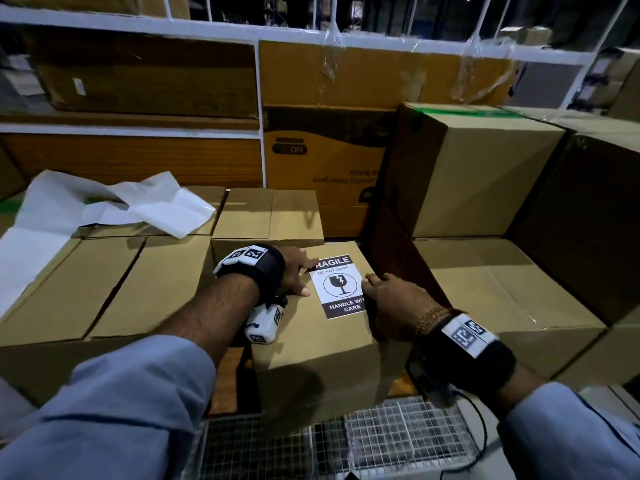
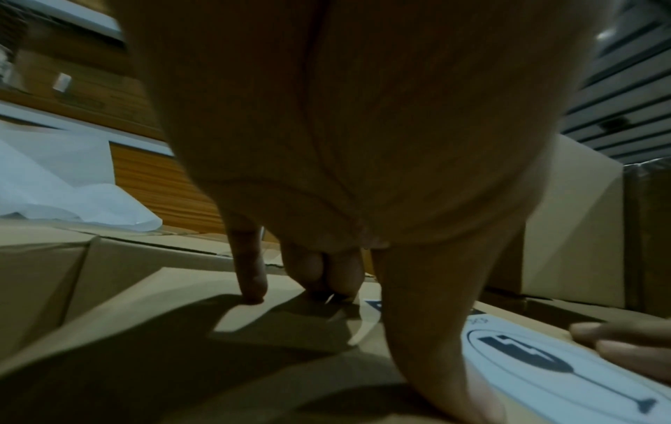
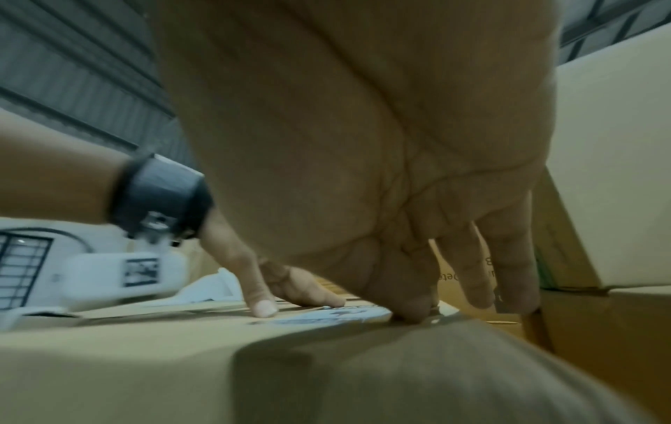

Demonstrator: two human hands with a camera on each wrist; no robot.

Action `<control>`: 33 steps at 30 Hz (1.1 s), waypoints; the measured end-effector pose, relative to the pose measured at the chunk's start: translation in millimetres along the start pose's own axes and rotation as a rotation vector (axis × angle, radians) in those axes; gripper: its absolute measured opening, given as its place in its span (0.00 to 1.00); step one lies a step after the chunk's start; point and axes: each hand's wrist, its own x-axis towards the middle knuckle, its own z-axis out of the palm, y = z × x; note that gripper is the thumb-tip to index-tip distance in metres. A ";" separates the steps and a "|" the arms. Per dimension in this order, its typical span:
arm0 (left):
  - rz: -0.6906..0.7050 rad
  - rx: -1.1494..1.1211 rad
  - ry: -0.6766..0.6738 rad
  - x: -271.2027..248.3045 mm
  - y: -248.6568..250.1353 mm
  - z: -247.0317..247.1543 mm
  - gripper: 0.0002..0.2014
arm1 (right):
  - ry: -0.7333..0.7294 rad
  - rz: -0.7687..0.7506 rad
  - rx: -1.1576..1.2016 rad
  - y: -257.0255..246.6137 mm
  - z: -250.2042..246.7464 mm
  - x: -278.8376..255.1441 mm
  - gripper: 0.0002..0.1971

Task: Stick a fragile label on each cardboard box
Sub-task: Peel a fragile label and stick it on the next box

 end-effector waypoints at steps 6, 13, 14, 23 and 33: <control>-0.001 0.018 -0.004 1.3 1.0 0.3 0.41 | 0.085 -0.056 -0.065 -12.4 11.0 -21.0 0.29; 0.000 0.048 -0.013 4.7 0.9 1.5 0.41 | 0.209 -0.155 -0.171 -48.2 27.6 -29.0 0.26; -0.003 0.046 -0.008 5.5 0.3 2.5 0.42 | 0.218 -0.178 -0.171 -51.6 27.7 -29.2 0.26; -0.039 0.067 0.051 10.4 -1.7 7.6 0.45 | 0.215 -0.177 -0.132 -53.2 18.4 -25.5 0.23; -0.093 0.092 0.102 11.0 -2.5 13.8 0.43 | -0.096 -0.123 -0.159 -56.4 -20.2 24.8 0.36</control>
